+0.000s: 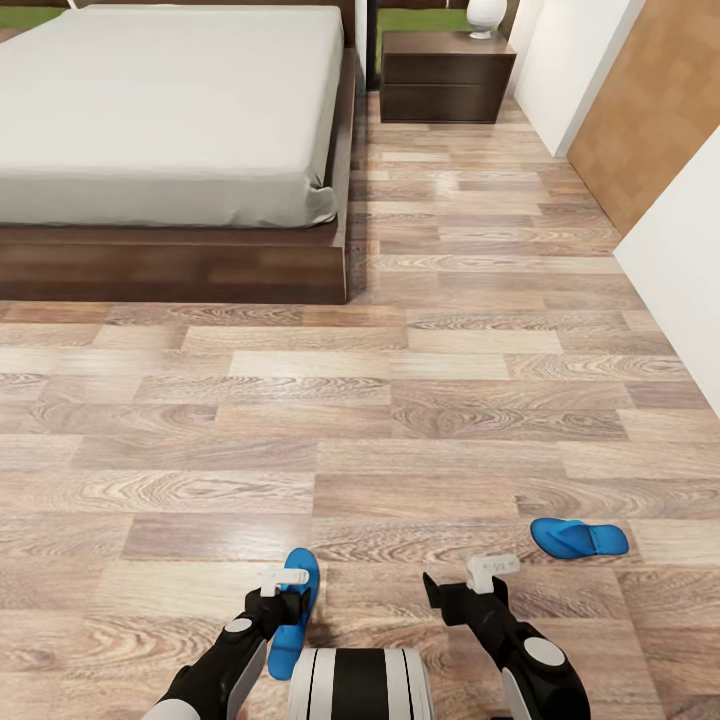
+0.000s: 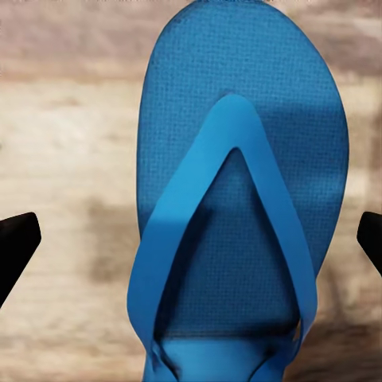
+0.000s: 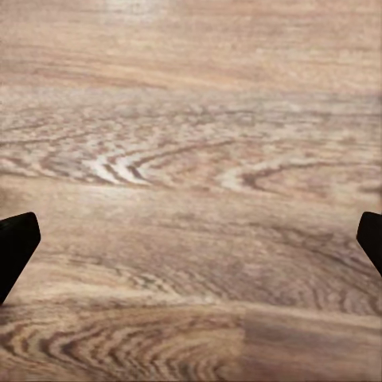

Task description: In the bedroom, move the book from the bed onto either nightstand, and place the two sandals side by side next to the bed.

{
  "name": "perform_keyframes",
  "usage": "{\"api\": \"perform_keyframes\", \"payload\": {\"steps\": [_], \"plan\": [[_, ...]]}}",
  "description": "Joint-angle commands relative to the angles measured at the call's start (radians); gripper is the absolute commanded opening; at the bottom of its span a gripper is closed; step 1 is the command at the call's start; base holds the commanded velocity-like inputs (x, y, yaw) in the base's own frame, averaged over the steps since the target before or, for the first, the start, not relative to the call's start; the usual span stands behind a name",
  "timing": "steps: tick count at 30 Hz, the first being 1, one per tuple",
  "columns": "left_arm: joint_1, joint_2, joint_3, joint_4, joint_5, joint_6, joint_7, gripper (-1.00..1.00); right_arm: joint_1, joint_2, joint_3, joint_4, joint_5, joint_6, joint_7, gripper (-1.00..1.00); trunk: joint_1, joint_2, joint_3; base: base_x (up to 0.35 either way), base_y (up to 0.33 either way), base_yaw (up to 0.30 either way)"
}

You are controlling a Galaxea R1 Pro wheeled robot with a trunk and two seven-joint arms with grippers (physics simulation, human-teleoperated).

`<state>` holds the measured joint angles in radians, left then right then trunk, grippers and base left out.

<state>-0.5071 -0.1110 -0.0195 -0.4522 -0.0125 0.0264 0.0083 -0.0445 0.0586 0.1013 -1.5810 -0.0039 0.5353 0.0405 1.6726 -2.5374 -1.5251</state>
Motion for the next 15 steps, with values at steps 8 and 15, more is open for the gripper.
{"api": "perform_keyframes", "payload": {"steps": [8,15], "plan": [[0.000,0.000,-0.002,-0.002,-0.001,0.002,0.001,1.00,0.002,0.003,-0.001,-0.003,-0.002,0.005,0.004,1.00,0.000,0.000,-0.001,0.000,0.000,0.000],[0.000,0.001,-0.002,-0.002,-0.001,0.002,0.001,1.00,0.000,0.005,-0.001,-0.005,-0.006,0.013,0.005,1.00,0.000,0.000,-0.001,0.000,0.000,0.000]]}}
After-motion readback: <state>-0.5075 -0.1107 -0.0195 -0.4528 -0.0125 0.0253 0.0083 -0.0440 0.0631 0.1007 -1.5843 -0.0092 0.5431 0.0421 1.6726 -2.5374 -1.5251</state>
